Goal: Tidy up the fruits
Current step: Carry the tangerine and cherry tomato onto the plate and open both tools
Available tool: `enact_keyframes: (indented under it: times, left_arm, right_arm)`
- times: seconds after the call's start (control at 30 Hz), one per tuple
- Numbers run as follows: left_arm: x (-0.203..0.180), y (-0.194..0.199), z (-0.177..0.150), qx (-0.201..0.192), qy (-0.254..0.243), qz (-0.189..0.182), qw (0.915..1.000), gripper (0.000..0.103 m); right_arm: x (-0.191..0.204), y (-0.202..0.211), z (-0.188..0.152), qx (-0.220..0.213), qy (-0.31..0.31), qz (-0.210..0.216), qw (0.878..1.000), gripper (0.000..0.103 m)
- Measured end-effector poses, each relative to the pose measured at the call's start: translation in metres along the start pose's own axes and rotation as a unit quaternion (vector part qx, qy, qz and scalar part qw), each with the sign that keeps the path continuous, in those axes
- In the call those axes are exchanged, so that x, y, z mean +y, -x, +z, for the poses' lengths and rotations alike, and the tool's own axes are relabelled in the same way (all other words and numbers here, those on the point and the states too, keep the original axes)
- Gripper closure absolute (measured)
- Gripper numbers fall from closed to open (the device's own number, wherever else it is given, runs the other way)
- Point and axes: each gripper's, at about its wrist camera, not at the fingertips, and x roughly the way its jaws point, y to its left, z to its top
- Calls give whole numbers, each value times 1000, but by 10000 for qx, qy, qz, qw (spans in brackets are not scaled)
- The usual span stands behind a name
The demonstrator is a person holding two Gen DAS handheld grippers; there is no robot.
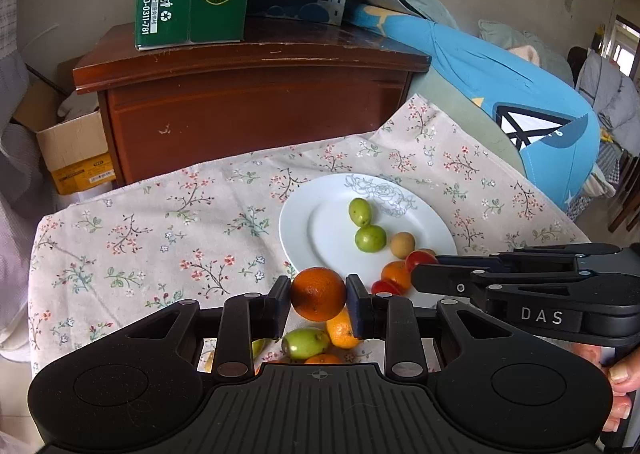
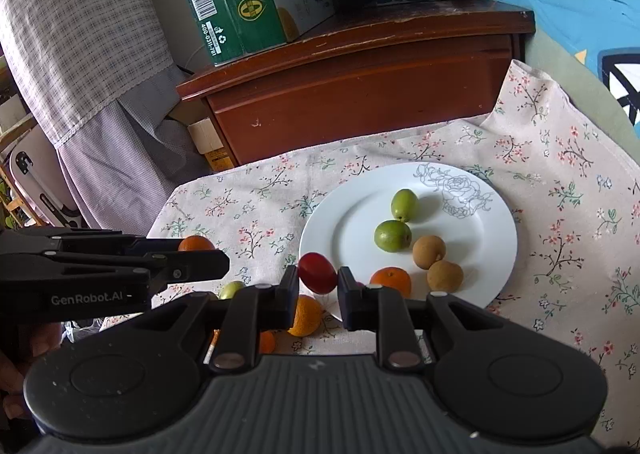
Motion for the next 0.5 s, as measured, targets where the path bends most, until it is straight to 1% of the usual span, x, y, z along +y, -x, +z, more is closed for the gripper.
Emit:
enact_keyframes:
  times: [0.2,0.37,0.5]
  left_arm:
    - [-4,-8,8,-61,107,95,9999,76]
    - [-11,-15,16,-136,134,56,9998,76]
    - [-16,-26,21,-128,163,8,9998,76]
  right_arm:
    - [-12,10,14,-239,-125,-135,9995,82]
    - [-23,17,27,-426,-206,-257,9985,82]
    - [-33,15,34,-443,-331,-326,9979,82]
